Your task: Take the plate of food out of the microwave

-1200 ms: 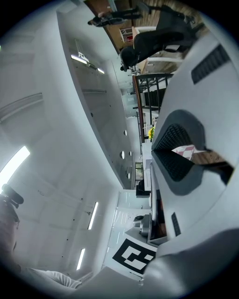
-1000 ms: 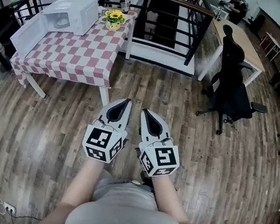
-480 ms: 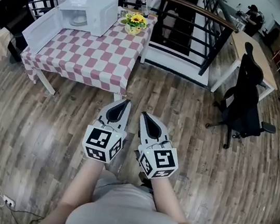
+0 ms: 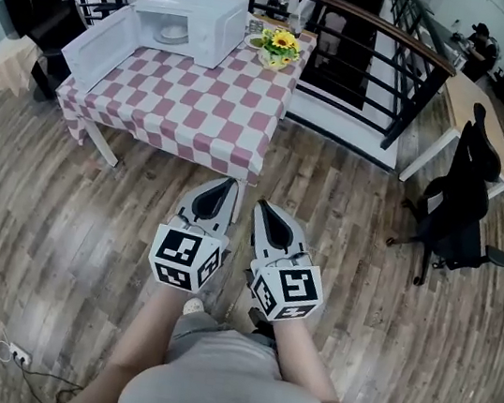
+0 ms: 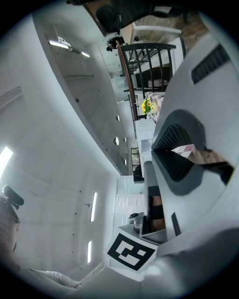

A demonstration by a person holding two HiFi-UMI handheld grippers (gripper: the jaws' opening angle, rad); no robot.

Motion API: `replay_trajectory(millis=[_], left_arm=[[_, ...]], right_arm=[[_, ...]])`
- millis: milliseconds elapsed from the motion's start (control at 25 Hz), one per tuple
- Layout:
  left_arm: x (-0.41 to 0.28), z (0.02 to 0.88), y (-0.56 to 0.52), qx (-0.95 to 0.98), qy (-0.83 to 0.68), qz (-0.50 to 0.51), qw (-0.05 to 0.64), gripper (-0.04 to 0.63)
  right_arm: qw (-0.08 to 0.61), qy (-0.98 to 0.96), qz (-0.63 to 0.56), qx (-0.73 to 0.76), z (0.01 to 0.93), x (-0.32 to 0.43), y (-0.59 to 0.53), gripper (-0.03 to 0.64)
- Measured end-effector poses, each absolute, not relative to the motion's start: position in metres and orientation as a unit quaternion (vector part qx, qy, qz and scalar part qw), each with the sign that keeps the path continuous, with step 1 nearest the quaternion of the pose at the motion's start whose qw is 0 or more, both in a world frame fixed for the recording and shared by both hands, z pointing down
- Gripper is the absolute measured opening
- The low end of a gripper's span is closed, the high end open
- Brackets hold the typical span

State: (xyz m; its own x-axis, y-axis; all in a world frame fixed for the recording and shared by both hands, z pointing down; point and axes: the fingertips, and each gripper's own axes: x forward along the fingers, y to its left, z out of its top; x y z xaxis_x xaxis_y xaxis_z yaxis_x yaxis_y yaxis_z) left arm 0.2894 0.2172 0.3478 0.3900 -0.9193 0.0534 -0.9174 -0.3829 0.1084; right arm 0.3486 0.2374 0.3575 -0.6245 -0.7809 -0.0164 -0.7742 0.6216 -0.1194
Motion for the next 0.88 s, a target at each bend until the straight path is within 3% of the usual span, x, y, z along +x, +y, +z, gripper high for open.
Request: replay_trajectory(millis=[880], left_arm=[[0.109, 0.366, 0.174, 0.795, -0.601, -0.013, 0.082, 0.002]], right_arm=[[0.019, 0.92, -0.057, -0.386, 0.37, 0.179, 0.187, 0.026]])
